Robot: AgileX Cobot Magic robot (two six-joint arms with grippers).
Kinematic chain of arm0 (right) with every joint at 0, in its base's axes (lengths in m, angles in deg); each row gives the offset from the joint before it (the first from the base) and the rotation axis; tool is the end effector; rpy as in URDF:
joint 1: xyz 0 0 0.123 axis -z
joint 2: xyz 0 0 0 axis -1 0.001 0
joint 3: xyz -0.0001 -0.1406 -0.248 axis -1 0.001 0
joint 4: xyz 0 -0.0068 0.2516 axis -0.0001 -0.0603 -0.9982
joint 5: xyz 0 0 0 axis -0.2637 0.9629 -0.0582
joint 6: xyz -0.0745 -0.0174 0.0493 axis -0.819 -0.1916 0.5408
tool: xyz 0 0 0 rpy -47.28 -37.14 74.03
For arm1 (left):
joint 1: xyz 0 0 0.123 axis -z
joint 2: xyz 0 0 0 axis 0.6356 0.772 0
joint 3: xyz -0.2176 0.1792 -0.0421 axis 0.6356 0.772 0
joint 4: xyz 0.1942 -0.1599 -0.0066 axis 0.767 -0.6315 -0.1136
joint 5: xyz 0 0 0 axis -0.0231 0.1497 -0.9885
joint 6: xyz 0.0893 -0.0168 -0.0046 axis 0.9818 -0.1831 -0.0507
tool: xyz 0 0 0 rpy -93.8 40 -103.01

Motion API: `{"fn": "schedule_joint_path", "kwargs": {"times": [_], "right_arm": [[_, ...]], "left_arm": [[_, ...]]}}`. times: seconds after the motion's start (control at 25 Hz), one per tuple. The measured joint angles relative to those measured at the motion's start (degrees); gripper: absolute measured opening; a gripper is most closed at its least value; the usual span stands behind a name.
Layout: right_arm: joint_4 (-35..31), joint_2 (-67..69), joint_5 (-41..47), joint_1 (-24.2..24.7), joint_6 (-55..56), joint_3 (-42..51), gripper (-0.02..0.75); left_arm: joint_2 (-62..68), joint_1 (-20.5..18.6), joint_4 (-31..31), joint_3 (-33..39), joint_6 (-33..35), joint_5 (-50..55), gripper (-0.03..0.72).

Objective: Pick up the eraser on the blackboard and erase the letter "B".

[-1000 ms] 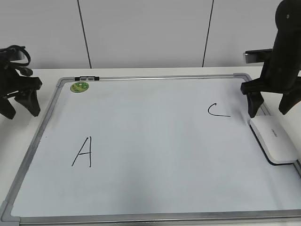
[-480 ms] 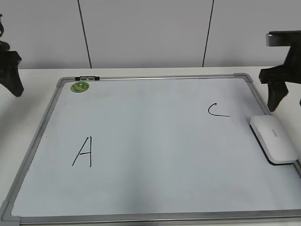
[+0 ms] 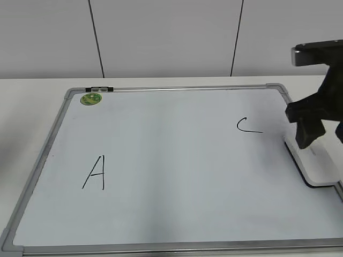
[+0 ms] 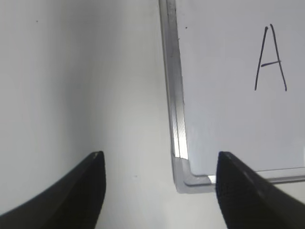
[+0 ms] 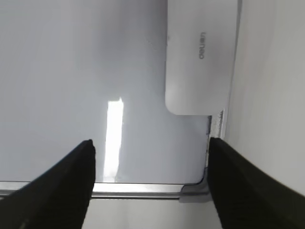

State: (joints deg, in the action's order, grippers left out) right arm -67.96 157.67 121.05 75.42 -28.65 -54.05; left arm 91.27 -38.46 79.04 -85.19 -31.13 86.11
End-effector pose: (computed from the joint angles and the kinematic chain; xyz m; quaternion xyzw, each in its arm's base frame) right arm 0.2907 0.0655 0.2641 -0.0481 0.9936 -0.0331 0.0969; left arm 0.2450 -0.0112 0.2875 -0.0027 0.9835 -0.0420 0.1760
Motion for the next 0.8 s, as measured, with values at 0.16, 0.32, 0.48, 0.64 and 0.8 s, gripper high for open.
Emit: {"fn": "schedule_joint_path", "kwargs": {"times": [0.16,0.32,0.48,0.64,0.8], "right_arm": [[1.77,-1.34,-1.46,-3.86,2.06,3.86,0.540],[2.62,-5.42,-2.86,-5.89,2.44,8.54,0.540],[3.01,-13.61,-5.13,-6.21,2.81,14.36,0.540],[3.53,-23.08,-6.54,-6.21,2.95,22.30,0.539],[3.76,-34.00,-5.75,-6.21,2.95,30.30,0.539]], "left_arm": [[-12.64,0.00,1.87,9.18,0.00,-2.27,0.544],[-23.96,0.00,2.86,16.57,0.00,-3.25,0.541],[-34.42,0.00,3.56,22.43,0.00,-2.91,0.524],[-44.32,0.00,3.71,26.29,0.00,-2.52,0.514],[-49.97,1.27,3.71,26.49,0.00,-2.52,0.503]]}}
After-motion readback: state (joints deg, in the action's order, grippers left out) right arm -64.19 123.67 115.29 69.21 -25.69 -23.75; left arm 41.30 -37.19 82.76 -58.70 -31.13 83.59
